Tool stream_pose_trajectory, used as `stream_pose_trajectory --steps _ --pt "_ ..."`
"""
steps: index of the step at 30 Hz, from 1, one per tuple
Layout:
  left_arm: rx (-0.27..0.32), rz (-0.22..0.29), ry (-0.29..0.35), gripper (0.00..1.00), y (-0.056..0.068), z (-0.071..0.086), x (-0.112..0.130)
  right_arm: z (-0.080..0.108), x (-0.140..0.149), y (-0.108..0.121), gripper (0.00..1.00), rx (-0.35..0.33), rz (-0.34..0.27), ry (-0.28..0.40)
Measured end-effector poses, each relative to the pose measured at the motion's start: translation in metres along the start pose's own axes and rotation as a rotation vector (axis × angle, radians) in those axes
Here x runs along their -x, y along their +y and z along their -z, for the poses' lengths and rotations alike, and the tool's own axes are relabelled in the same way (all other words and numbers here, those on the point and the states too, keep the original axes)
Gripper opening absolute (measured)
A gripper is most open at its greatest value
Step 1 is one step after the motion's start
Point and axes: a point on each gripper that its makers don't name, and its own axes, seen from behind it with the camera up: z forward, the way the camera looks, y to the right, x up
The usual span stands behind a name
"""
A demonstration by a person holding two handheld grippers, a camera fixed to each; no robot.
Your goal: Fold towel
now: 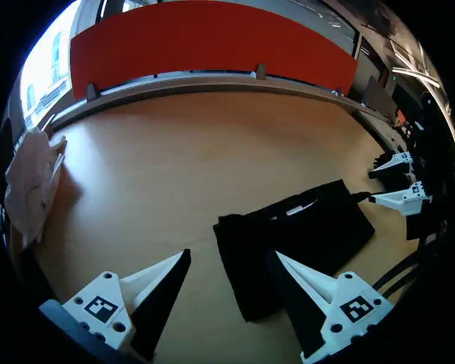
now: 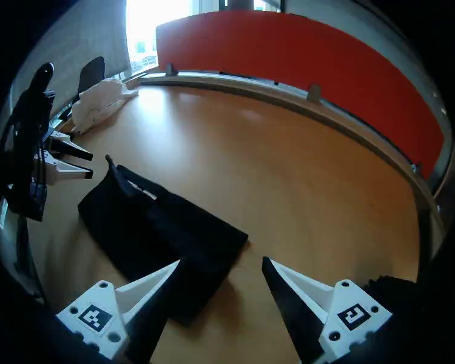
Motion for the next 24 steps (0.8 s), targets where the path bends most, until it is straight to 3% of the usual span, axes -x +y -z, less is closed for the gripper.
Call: stream_pose_trajectory --steps 13,24 --pt "0.003 0.034 0.010 0.93 0.004 0.009 0.004 0.006 0.001 -0.001 0.94 0.002 -0.003 0.005" --pt "-0.016 0.051 0.017 0.92 0.004 0.026 0.015 0.017 0.011 -0.013 0.94 -0.006 -0.009 0.009"
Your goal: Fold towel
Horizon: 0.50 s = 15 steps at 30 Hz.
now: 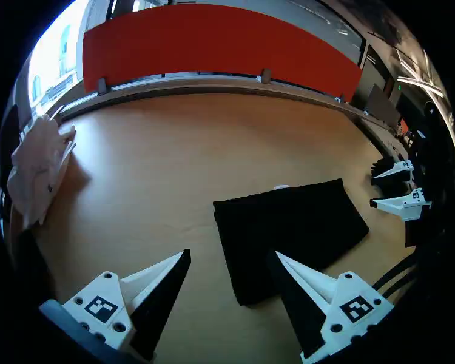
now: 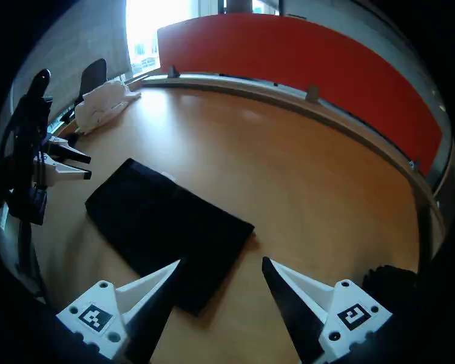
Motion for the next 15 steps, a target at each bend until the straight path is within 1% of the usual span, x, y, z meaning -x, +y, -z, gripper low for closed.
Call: stream_pose_trajectory --steps 9,15 --pt "-0.035 0.031 -0.002 0.92 0.001 0.020 0.025 0.014 0.015 -0.010 0.94 0.003 -0.019 0.004" --pt "-0.049 0.050 -0.002 0.92 0.005 0.031 0.041 0.024 0.025 -0.014 0.94 0.008 -0.032 0.006"
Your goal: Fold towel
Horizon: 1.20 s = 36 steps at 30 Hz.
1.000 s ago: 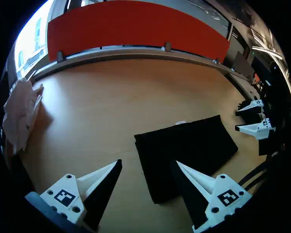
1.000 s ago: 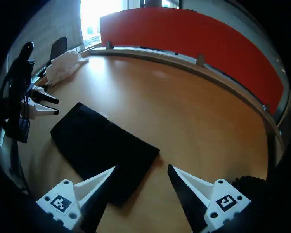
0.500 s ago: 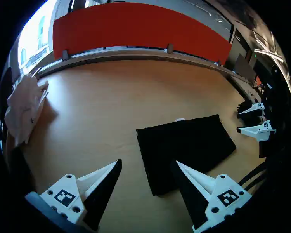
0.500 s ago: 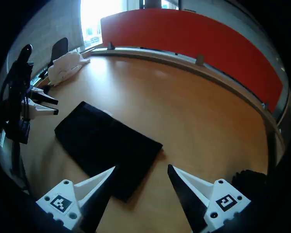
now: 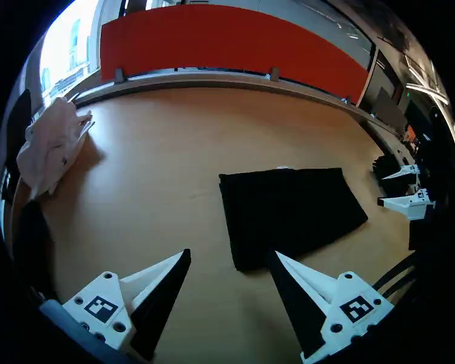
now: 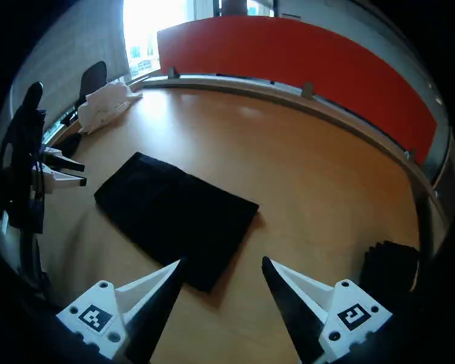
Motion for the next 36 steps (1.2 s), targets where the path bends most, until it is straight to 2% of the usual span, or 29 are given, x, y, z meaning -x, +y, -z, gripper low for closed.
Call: stream_pose_trajectory --steps 16,36 --pt "-0.037 0.029 0.021 0.93 -0.002 0.021 0.010 0.005 0.006 -0.004 0.94 -0.014 0.013 -0.002" --pt "-0.118 0.065 0.038 0.93 -0.029 0.053 0.030 0.000 0.013 -0.011 0.94 -0.094 0.163 -0.053"
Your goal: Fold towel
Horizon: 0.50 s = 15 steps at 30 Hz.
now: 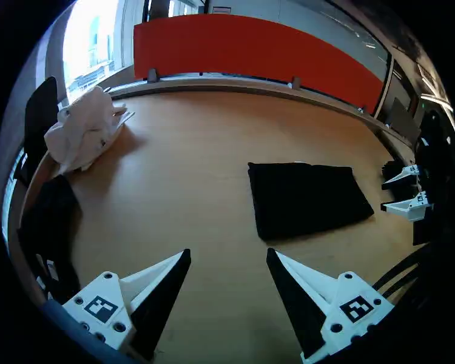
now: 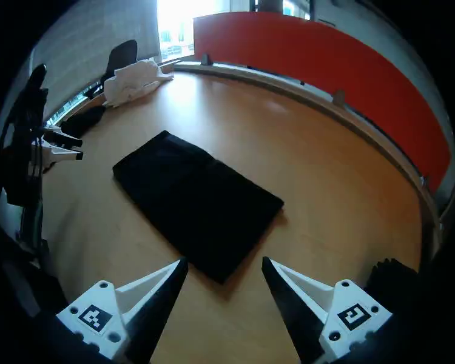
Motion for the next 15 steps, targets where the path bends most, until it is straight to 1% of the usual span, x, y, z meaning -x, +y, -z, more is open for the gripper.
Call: stream_pose_trajectory --steps 4,8,15 --pt "-0.007 0.008 0.002 0.93 -0.004 0.003 0.002 -0.001 0.003 0.001 0.94 -0.007 0.008 -0.013" --pt "-0.013 0.011 0.002 0.93 -0.007 0.005 0.005 -0.005 0.011 0.002 0.94 -0.012 0.023 -0.042" --pt "-0.014 0.021 -0.006 0.92 -0.010 0.007 0.012 -0.014 0.026 -0.002 0.86 -0.025 0.058 -0.086"
